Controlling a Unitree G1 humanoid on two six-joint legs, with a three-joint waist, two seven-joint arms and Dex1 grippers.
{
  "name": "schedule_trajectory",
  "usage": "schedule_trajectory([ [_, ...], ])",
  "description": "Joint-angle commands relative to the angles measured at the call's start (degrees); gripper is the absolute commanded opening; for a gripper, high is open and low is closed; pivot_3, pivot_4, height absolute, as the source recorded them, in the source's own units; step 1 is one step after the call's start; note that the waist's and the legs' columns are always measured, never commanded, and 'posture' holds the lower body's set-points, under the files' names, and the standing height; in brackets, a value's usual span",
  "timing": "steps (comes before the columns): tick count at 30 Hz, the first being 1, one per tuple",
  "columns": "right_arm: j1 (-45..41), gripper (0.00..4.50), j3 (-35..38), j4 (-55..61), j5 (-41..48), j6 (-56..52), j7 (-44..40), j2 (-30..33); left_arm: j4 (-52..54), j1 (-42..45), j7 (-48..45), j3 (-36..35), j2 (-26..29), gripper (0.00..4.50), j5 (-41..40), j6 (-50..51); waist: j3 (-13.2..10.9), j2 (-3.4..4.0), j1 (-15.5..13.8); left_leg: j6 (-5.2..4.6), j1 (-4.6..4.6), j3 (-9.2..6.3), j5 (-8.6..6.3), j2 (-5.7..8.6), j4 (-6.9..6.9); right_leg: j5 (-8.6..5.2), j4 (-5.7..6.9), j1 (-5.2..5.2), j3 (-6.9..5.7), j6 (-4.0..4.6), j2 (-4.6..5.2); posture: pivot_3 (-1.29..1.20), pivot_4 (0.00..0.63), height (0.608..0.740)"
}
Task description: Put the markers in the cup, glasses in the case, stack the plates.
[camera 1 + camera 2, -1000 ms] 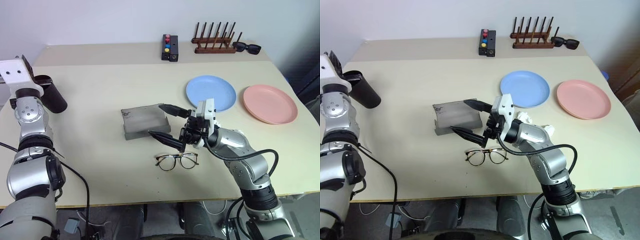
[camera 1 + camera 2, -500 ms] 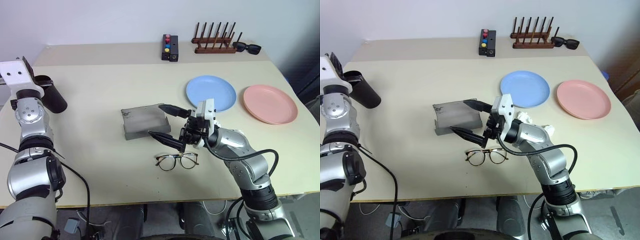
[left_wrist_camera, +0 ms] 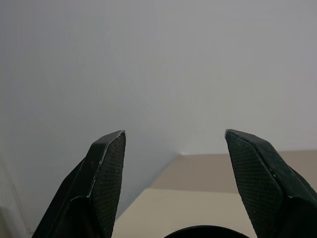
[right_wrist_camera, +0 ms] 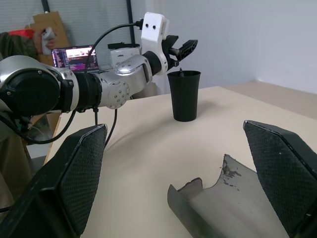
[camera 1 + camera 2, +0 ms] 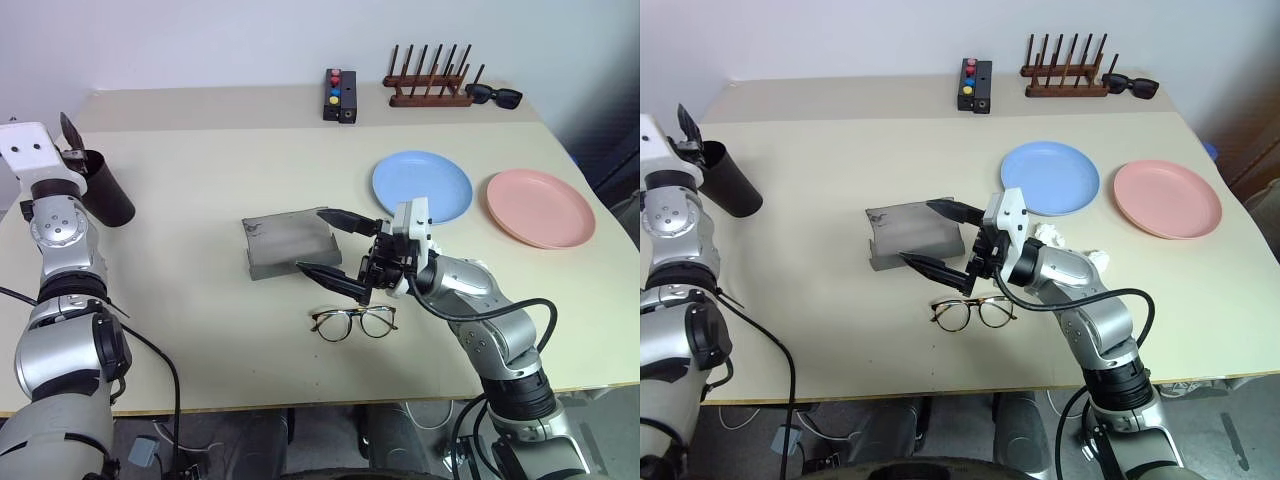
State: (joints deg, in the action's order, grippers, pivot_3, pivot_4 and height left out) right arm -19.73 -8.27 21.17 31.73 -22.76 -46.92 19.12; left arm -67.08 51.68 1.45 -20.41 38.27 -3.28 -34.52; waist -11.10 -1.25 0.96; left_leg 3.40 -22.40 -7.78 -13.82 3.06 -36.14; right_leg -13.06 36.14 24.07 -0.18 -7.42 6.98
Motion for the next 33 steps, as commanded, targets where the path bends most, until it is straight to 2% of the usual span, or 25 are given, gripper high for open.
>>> schedule_trajectory([
  [1, -0.86, 4.50, 0.75, 1.44, -0.01, 1.12, -0.04, 0.30, 3.02, 0.94, -1.86, -0.56, 0.47, 3.22, -1.79, -1.01, 0.00, 0.00, -0.01, 0.00, 0.00, 0.00, 0.00, 0.00, 0.00, 0.00, 0.00, 0.00, 0.00, 0.00, 0.00, 0.00, 0.150, 0.734],
  [3, -0.99, 4.50, 1.59, 0.81, -0.57, 1.48, 0.02, 1.05, 5.78, 1.23, -6.38, -0.23, 0.31, 3.22, -3.35, -0.20, 0.00, 0.00, -0.01, 0.00, 0.00, 0.00, 0.00, 0.00, 0.00, 0.00, 0.00, 0.00, 0.00, 0.00, 0.00, 0.00, 0.150, 0.734],
  [6, -1.36, 4.50, 4.55, -0.77, -1.36, 1.91, -0.08, 3.91, 16.53, -1.52, -22.18, 0.85, 0.05, 3.22, -10.20, 9.96, 0.00, 0.00, -0.16, 0.00, -0.03, 0.00, 0.00, 0.00, -0.03, 0.00, -0.01, -0.01, 0.00, 0.01, 0.00, 0.00, 0.150, 0.734],
  [10, -1.00, 4.50, 7.80, -1.77, -2.60, 1.11, -0.51, 9.29, 40.29, -17.17, -40.25, 3.65, 3.09, 3.22, -19.33, 26.52, -0.02, 0.08, 0.90, 0.00, 0.01, 0.08, 0.00, -0.02, 0.04, 0.00, -0.05, -0.01, 0.07, 0.01, 0.01, 0.00, 0.150, 0.734],
  [14, 1.52, 4.50, 9.96, -2.67, -4.33, 1.33, -3.19, 16.02, 56.15, -31.43, -47.22, 2.64, 7.05, 3.22, -24.38, 38.94, -0.04, 0.09, 1.77, -0.01, 0.00, 0.13, 0.00, -0.13, 0.11, 0.04, 0.02, 0.16, 0.17, 0.10, -0.09, 0.00, 0.150, 0.734],
  [19, 5.77, 4.50, 18.31, -4.71, -2.79, 1.63, -5.98, 23.68, 70.44, -49.59, -49.19, -1.25, 9.63, 3.22, -25.15, 45.68, -0.09, 0.18, 1.25, -0.04, -0.01, 0.28, -0.02, -0.23, 0.14, 0.03, -0.07, 0.16, 0.25, 0.14, -0.11, 0.00, 0.150, 0.734],
  [24, 10.39, 4.50, 24.66, -7.60, -2.24, 1.62, -9.15, 28.42, 77.99, -60.22, -48.09, -5.54, 8.32, 3.22, -25.98, 49.34, -0.08, 0.15, -0.27, -0.04, -0.01, 0.41, -0.03, -0.45, 0.01, -0.08, -0.19, 0.08, 0.25, 0.41, -0.20, 0.00, 0.150, 0.734],
  [28, 13.68, 4.50, 27.81, -11.06, -3.21, 2.48, -11.20, 30.66, 81.06, -63.44, -46.75, -6.66, 6.66, 3.22, -26.05, 50.91, -0.08, 0.18, -0.57, -0.04, 0.00, 0.58, -0.03, -0.56, -0.01, -0.08, -0.35, -0.06, 0.22, 0.43, -0.19, 0.00, 0.150, 0.734],
  [33, 16.42, 4.50, 29.44, -11.73, -3.53, 3.15, -11.45, 30.90, 82.41, -61.06, -47.81, -3.82, 5.85, 3.22, -27.04, 53.13, -0.08, 0.18, -0.39, -0.05, 0.01, 0.71, -0.03, -0.64, 0.01, 0.07, -0.50, -0.09, 0.21, 0.64, -0.22, 0.00, 0.150, 0.734],
])
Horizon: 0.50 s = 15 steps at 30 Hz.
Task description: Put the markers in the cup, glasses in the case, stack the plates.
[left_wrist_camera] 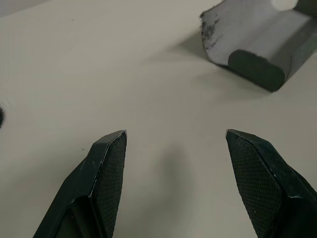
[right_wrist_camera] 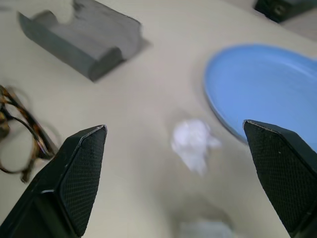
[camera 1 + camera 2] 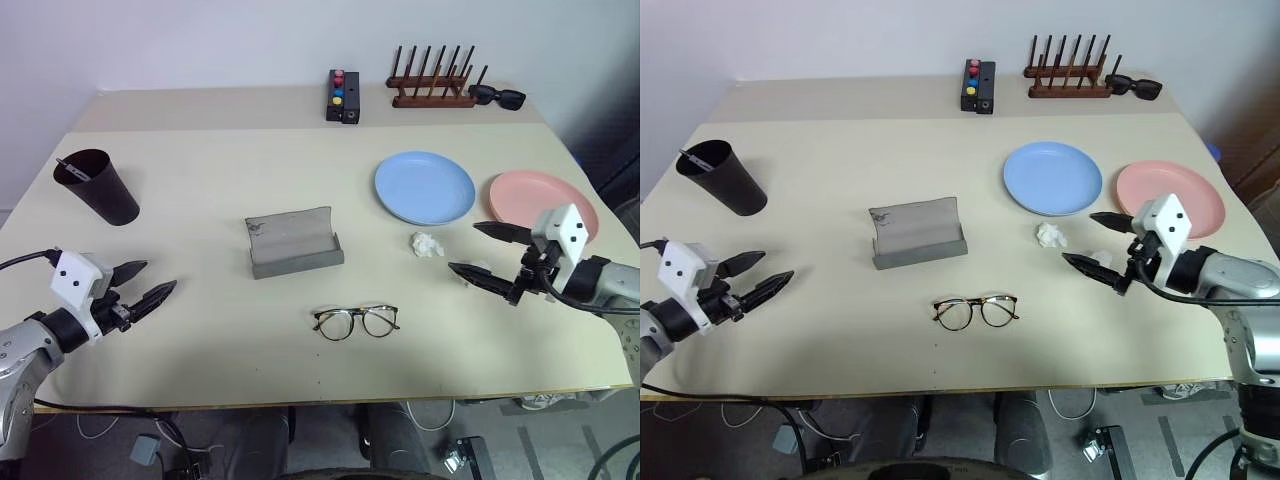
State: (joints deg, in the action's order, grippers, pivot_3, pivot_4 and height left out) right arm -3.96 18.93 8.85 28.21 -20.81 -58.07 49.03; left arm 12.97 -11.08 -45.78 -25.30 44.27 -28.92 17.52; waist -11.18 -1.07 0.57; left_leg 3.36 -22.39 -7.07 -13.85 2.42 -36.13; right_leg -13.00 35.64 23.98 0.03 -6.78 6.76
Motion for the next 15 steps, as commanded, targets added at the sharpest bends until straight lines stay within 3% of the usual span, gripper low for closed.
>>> schedule_trajectory([
  [1, 1.29, 4.50, 2.43, 1.34, 0.10, 1.02, 0.14, 0.66, 2.57, 3.77, -1.42, 3.46, -0.17, 3.22, -1.35, 1.71, 0.00, 0.02, -0.02, 0.00, 0.00, 0.01, 0.00, 0.00, 0.00, 0.00, 0.00, 0.00, 0.00, 0.00, -0.01, 0.00, 0.150, 0.734],
  [3, 2.85, 4.50, 2.44, 4.10, 0.45, 0.36, 1.49, -0.31, 2.00, 9.28, -3.53, 9.85, 0.17, 3.22, -0.10, 3.33, 0.00, 0.02, -0.26, 0.00, 0.00, 0.07, 0.00, -0.01, -0.03, 0.01, -0.01, -0.03, -0.01, 0.00, -0.01, 0.00, 0.150, 0.734],
  [7, 5.94, 4.50, 3.16, 9.83, 1.50, -0.85, 4.58, -2.16, -3.35, 21.74, -7.84, 20.41, 0.73, 4.49, 5.03, 3.38, 0.00, 0.03, -0.72, 0.00, 0.02, 0.18, 0.00, -0.08, -0.08, 0.05, -0.10, -0.15, -0.04, -0.02, -0.04, 0.00, 0.150, 0.734],
  [15, 10.62, 4.50, 0.88, 24.72, 3.58, -5.83, 13.18, -7.09, -21.63, 43.19, -17.74, 38.01, -2.17, 4.49, 18.24, -3.35, 0.01, 0.03, -0.59, -0.02, 0.04, 0.28, 0.00, -0.13, -0.03, 0.14, -0.21, -0.21, -0.04, -0.18, -0.07, 0.00, 0.150, 0.734],
])
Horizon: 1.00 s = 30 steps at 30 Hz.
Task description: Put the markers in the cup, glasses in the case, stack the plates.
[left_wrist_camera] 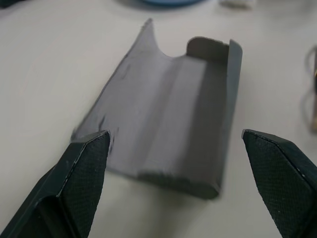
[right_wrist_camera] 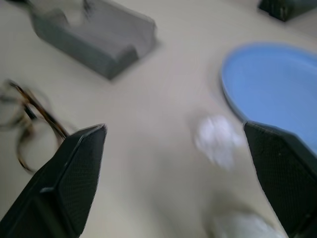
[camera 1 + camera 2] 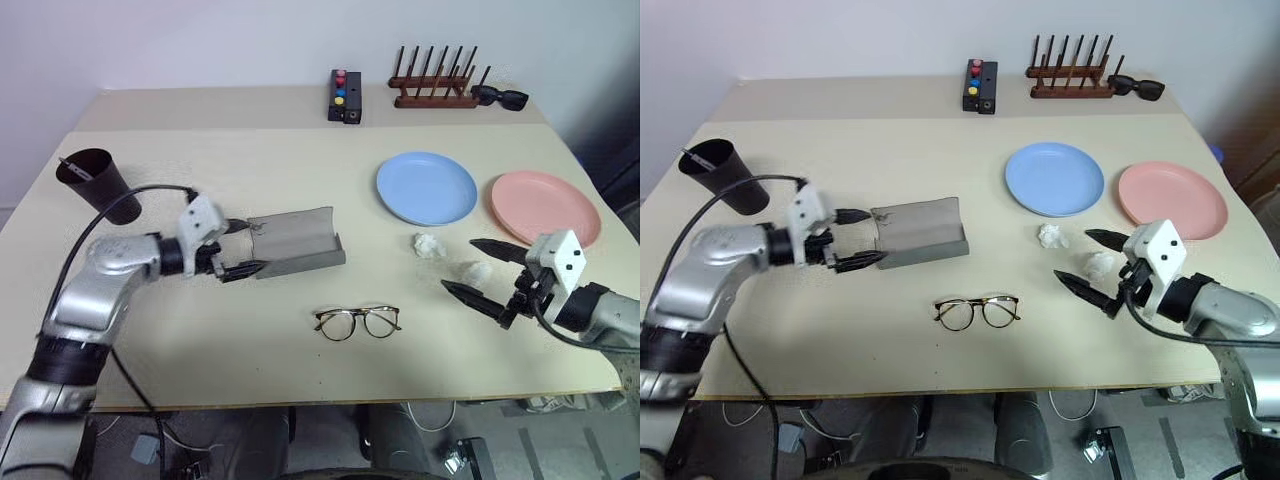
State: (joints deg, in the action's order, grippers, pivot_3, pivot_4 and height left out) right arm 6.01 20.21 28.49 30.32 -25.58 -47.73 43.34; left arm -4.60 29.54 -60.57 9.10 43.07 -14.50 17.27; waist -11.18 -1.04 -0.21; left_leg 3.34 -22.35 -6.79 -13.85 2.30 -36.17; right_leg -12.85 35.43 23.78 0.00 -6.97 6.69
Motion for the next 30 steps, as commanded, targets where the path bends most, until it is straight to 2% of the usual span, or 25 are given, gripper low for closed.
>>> schedule_trajectory([
  [1, 1.13, 4.50, -0.60, 6.17, 1.73, -1.40, 3.63, -2.04, -5.18, 3.95, -3.88, 4.75, -1.85, 4.49, 4.41, -3.32, 0.00, 0.00, 0.15, -0.02, -0.01, 0.02, -0.01, 0.00, 0.01, 0.00, -0.05, 0.00, 0.01, 0.00, 0.00, 0.00, 0.150, 0.734],
  [8, 4.09, 4.50, -3.79, 11.05, 1.50, -1.77, 7.87, -5.97, -8.26, 8.48, -7.90, 9.33, -5.98, 4.49, 7.65, -2.45, -0.01, -0.02, -0.06, -0.05, -0.07, 0.00, -0.03, 0.00, -0.01, 0.03, -0.12, 0.00, 0.00, -0.07, 0.00, 0.00, 0.150, 0.734],
  [9, 3.72, 4.50, -4.54, 11.42, 1.62, -1.88, 8.26, -6.25, -8.54, 8.40, -7.83, 9.87, -6.22, 4.09, 8.47, -2.28, -0.01, -0.02, 0.06, -0.05, -0.05, 0.01, -0.03, 0.00, -0.02, 0.03, -0.12, -0.01, 0.00, -0.06, 0.01, 0.00, 0.150, 0.734],
  [11, 3.23, 4.50, -5.89, 12.19, 1.95, -2.16, 8.63, -6.54, -8.96, 8.06, -7.52, 10.36, -6.44, 3.65, 9.60, -2.25, -0.01, -0.02, 0.17, -0.05, -0.04, 0.01, -0.03, -0.01, -0.02, 0.03, -0.12, -0.01, 0.01, -0.06, 0.00, 0.00, 0.150, 0.734],
  [17, 2.40, 4.50, -8.89, 12.51, 0.96, -2.31, 8.33, -5.27, -7.51, 6.08, -8.20, 9.34, -5.63, 0.63, 9.96, -2.79, -0.01, -0.02, 0.21, -0.06, -0.05, 0.00, -0.03, -0.02, -0.01, 0.04, -0.11, -0.01, 0.00, -0.09, 0.00, 0.00, 0.150, 0.734],
  [18, 2.03, 4.50, -9.10, 12.42, 1.04, -2.34, 8.27, -5.20, -6.51, 5.49, -8.60, 9.23, -5.22, 0.18, 9.82, -2.91, -0.01, -0.02, 0.25, -0.06, -0.05, 0.00, -0.03, -0.02, -0.01, 0.04, -0.11, -0.01, 0.00, -0.08, 0.00, 0.00, 0.150, 0.734],
  [19, 1.63, 4.50, -9.30, 12.26, 1.14, -2.38, 8.21, -5.15, -4.54, 4.30, -9.42, 8.95, -4.20, 0.02, 9.41, -3.10, -0.01, -0.03, 0.25, -0.06, -0.04, 0.00, -0.03, -0.03, -0.01, 0.03, -0.11, -0.01, 0.00, -0.08, 0.00, 0.00, 0.150, 0.734],
  [25, 0.23, 4.50, -10.70, 11.33, 1.08, -2.25, 7.67, -5.21, 8.15, -4.64, -11.11, 6.47, 1.68, 0.02, 6.75, -1.57, -0.01, -0.02, 1.06, -0.07, -0.02, -0.01, -0.04, -0.07, 0.07, 0.02, -0.11, 0.01, 0.01, -0.05, -0.01, 0.00, 0.150, 0.734],
  [30, -0.34, 4.50, -12.10, 9.89, 0.70, -1.29, 6.57, -5.56, 12.18, -8.33, -8.78, 5.59, 2.50, 0.02, 6.82, 0.64, -0.01, -0.02, 0.58, -0.07, -0.02, -0.01, -0.04, -0.07, -0.02, -0.07, -0.12, -0.06, 0.00, 0.05, 0.00, 0.00, 0.150, 0.734],
])
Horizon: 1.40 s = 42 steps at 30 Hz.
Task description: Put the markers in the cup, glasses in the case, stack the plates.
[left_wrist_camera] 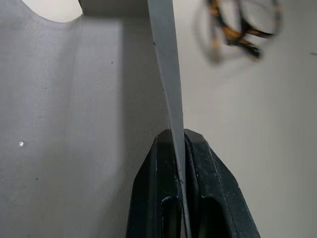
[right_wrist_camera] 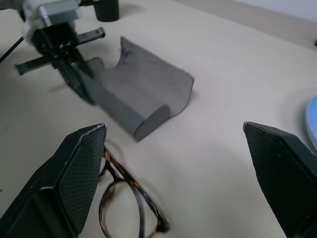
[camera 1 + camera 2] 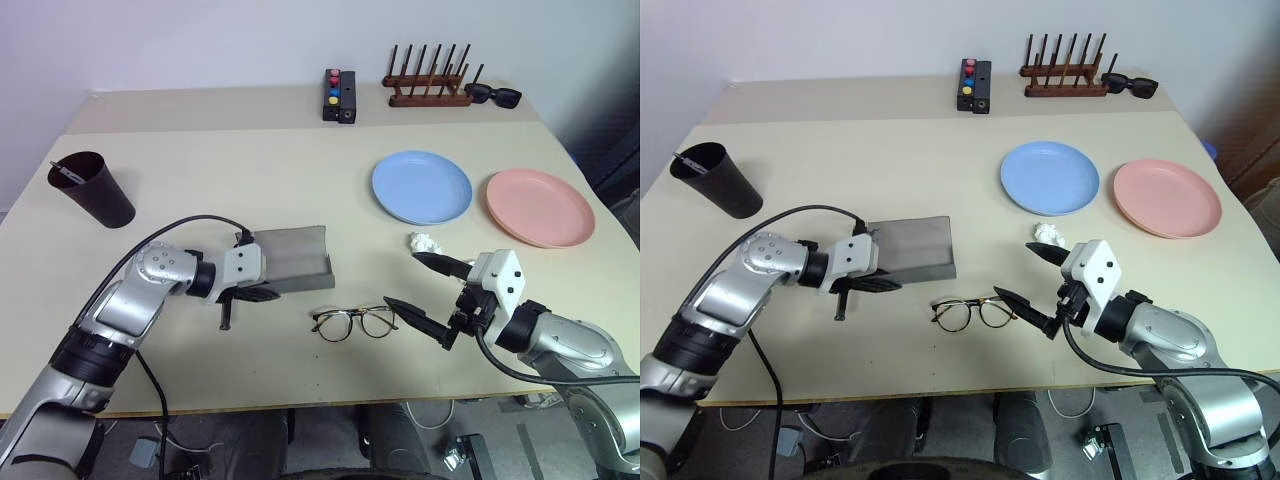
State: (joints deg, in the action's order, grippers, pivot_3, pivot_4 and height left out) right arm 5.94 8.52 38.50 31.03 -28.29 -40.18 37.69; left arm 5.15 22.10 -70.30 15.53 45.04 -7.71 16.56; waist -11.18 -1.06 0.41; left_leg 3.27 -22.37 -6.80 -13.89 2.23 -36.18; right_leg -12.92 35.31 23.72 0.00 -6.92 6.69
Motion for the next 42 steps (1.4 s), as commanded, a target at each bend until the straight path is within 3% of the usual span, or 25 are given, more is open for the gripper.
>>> schedule_trajectory([
  [1, -0.19, 4.50, -0.59, -0.64, -0.15, 1.86, -1.42, 0.05, 2.75, -1.10, 1.34, -0.85, 0.35, 0.02, 0.01, 1.73, 0.00, 0.00, 0.00, 0.00, 0.00, 0.00, 0.00, 0.00, -0.02, -0.02, -0.02, -0.02, -0.01, -0.03, 0.00, 0.00, 0.150, 0.734],
  [3, -0.10, 4.50, -0.95, -1.56, -0.52, 2.74, -2.16, -0.01, 3.25, -1.37, 1.77, -1.09, 0.20, 0.02, -0.31, 2.57, 0.00, 0.00, 0.05, 0.00, 0.00, 0.00, 0.00, 0.00, -0.01, -0.10, -0.03, -0.03, -0.01, -0.16, 0.00, 0.00, 0.150, 0.734],
  [6, -0.42, 4.50, -1.32, -2.50, -0.89, 3.50, -2.72, -0.08, 3.96, -1.75, 2.02, -1.80, 0.55, 0.93, -0.85, 3.27, 0.00, 0.00, 0.15, 0.00, 0.00, 0.00, 0.00, 0.00, 0.00, -0.10, -0.03, -0.02, -0.01, -0.16, 0.00, 0.00, 0.150, 0.734],
  [10, -1.11, 4.50, -1.67, -2.65, -1.04, 3.34, -2.63, -0.04, 4.60, -2.37, 1.01, -5.34, 1.92, 2.90, -3.74, 3.35, 0.00, 0.00, 0.32, 0.00, 0.02, 0.00, 0.00, 0.00, 0.02, -0.07, -0.02, -0.02, -0.01, -0.12, 0.00, 0.00, 0.150, 0.734],
  [15, -2.60, 4.50, -1.74, -1.38, -0.43, 1.18, -1.14, 0.29, 6.48, -1.08, -0.54, -12.44, 3.29, 2.90, -11.58, 6.76, 0.00, 0.00, 0.26, 0.00, 0.00, 0.00, 0.00, -0.01, 0.03, -0.05, -0.01, 0.02, -0.01, -0.07, -0.01, 0.00, 0.150, 0.734],
  [18, -4.18, 4.50, -2.07, -0.59, 0.10, -0.71, -0.04, 0.33, 8.22, 1.78, 0.33, -12.41, 1.91, 2.90, -13.60, 9.03, 0.00, 0.00, 0.05, 0.00, -0.01, 0.00, 0.00, -0.01, 0.00, -0.05, -0.01, 0.00, -0.01, -0.08, 0.00, 0.00, 0.150, 0.734],
  [24, -6.42, 4.50, -2.80, -0.08, 0.25, -3.83, 0.76, 1.22, 8.72, 9.22, 2.44, -1.30, -5.44, 2.90, -8.79, 10.26, 0.00, -0.01, -0.04, 0.00, 0.00, 0.00, 0.00, 0.04, -0.04, 0.08, -0.07, -0.10, -0.01, -0.09, 0.00, 0.00, 0.150, 0.734],
  [28, -5.48, 4.50, -0.47, -0.15, 0.49, -4.62, 0.25, 2.81, 4.58, 15.67, 1.61, 9.76, -11.93, 2.90, -1.60, 7.09, -0.01, -0.01, 0.04, 0.00, -0.01, 0.00, 0.00, 0.05, -0.04, 0.12, -0.07, -0.08, -0.02, -0.15, -0.01, 0.00, 0.150, 0.734],
  [36, 2.54, 4.50, 3.28, -1.84, -2.21, -0.25, -1.99, 4.35, 0.51, 19.35, -2.63, 17.35, -15.37, 2.90, 3.05, 2.52, -0.01, -0.01, 0.21, -0.06, 0.04, 0.02, -0.03, 0.02, -0.01, 0.10, -0.05, -0.08, -0.01, -0.15, -0.04, 0.00, 0.150, 0.734],
  [42, 6.51, 4.50, 3.63, -4.31, -4.49, 4.87, -3.21, 3.29, -0.79, 19.36, -4.15, 19.19, -16.72, 2.90, 4.66, 1.38, -0.01, -0.01, 0.13, -0.06, 0.03, 0.02, -0.03, 0.03, -0.07, -0.09, -0.08, -0.14, -0.01, -0.25, -0.02, 0.00, 0.150, 0.734],
])
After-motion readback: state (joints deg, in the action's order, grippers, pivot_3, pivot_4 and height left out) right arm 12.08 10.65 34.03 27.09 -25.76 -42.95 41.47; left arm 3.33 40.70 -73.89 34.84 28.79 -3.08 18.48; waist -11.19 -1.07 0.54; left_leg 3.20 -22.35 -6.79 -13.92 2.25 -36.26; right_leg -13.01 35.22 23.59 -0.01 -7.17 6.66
